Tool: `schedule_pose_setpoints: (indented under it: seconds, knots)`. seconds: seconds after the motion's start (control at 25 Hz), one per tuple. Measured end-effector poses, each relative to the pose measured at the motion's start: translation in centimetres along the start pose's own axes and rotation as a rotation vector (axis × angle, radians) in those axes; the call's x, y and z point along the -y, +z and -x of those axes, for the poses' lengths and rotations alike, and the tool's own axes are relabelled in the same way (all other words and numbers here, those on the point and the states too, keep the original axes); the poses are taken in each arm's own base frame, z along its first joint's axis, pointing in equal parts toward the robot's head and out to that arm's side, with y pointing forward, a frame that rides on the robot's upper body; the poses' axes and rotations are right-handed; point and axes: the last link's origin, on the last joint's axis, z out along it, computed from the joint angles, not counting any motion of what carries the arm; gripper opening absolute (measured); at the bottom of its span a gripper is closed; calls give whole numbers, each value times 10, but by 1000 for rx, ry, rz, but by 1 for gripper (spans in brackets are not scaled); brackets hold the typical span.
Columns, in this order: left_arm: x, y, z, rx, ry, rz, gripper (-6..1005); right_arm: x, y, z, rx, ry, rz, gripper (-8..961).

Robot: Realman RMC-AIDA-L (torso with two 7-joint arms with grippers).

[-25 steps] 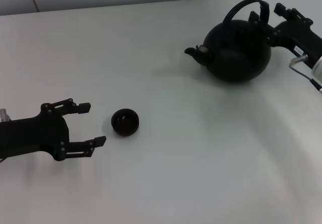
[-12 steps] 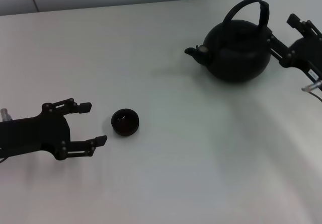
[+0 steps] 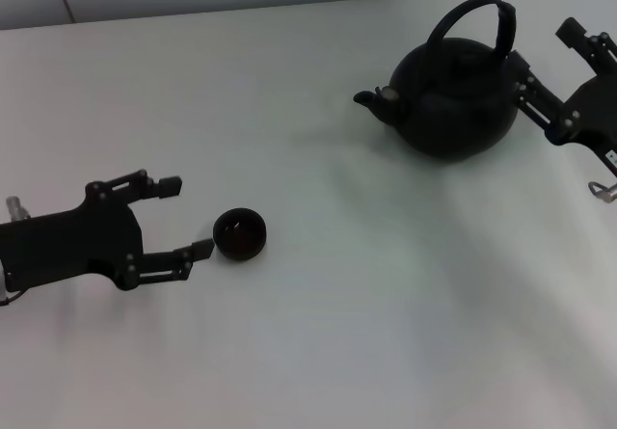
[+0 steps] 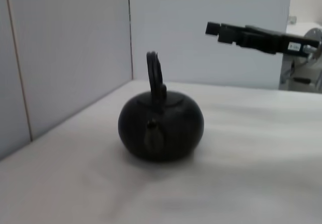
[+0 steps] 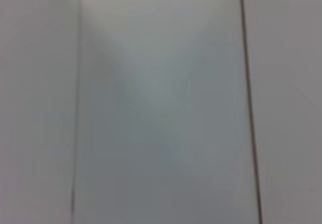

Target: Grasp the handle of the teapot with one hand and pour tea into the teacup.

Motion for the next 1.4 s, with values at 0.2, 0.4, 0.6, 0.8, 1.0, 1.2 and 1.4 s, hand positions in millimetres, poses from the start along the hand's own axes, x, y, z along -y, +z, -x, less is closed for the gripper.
schedule_pose_setpoints:
  seconds: [0.2,0.4,0.6,0.8,1.0,1.2,1.4]
  knots:
    - [-8,5,1,-103,22,-11,863,-4,4,3,7,21,62,770]
    - [-17,2,1,-143,22,24,863,-26,6,6,-19,-41,298,770]
    - [-29,-10,-2,-217,5,58,863,-41,-4,18,-23,-42,528,770]
    - [-33,-19,-3,-254,-2,57,863,-35,-17,32,-39,-15,611,770]
    - [-36,-24,-5,-279,-3,63,862,-33,-24,34,-143,10,689,769]
    - [-37,-24,-4,-279,-6,69,862,-33,-31,29,-244,24,743,769]
    - [-40,-20,-3,-278,-13,83,862,-34,-34,27,-267,24,753,769]
